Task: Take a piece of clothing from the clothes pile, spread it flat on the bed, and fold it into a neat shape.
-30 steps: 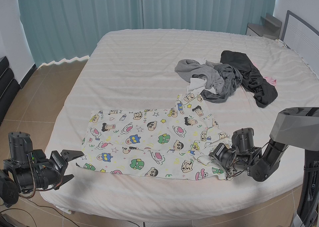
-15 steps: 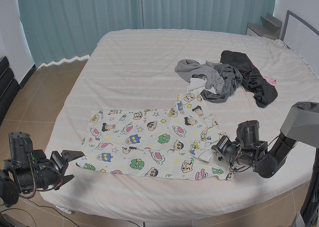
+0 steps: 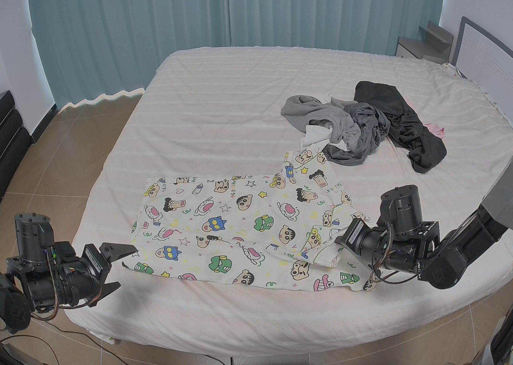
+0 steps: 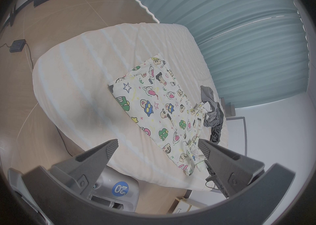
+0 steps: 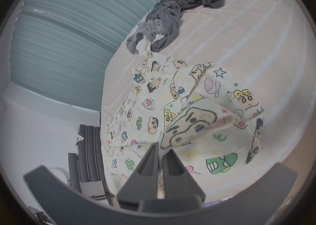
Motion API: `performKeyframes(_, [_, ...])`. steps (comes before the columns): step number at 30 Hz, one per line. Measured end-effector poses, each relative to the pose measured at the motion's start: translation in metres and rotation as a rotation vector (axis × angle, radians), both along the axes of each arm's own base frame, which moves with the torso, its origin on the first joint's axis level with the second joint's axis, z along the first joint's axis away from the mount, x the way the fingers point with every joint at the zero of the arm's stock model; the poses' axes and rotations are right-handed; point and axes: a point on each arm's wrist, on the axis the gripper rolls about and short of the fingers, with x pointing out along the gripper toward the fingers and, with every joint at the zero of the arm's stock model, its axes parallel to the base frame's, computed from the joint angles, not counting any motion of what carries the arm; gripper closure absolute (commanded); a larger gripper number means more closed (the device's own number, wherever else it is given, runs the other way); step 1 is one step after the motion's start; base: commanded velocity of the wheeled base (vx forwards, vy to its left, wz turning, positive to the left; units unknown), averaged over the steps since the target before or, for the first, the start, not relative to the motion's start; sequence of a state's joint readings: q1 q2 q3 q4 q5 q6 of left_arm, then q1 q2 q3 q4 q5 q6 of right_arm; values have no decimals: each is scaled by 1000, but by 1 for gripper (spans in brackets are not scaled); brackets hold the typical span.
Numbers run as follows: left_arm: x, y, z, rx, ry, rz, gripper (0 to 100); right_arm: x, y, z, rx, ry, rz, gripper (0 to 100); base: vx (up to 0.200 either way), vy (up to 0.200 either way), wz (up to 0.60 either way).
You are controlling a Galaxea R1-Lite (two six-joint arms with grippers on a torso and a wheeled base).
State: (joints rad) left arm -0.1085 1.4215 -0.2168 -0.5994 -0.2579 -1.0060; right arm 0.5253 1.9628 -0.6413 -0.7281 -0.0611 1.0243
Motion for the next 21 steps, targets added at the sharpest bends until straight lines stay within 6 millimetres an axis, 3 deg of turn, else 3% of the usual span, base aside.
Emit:
performKeyframes(10, [-1, 0, -1, 0, 4, -3, 0, -27, -1, -16, -59, 71, 27, 100, 0, 0, 0])
performKeyframes(11, [-1, -1, -1, 0, 3, -4, 0, -30, -1, -19, -67, 82, 33, 0, 0, 0, 0])
performKeyframes(21, [-1, -1, -1, 0, 3, -8, 0, -52, 0, -37, -112, 155, 76, 0, 0, 0, 0])
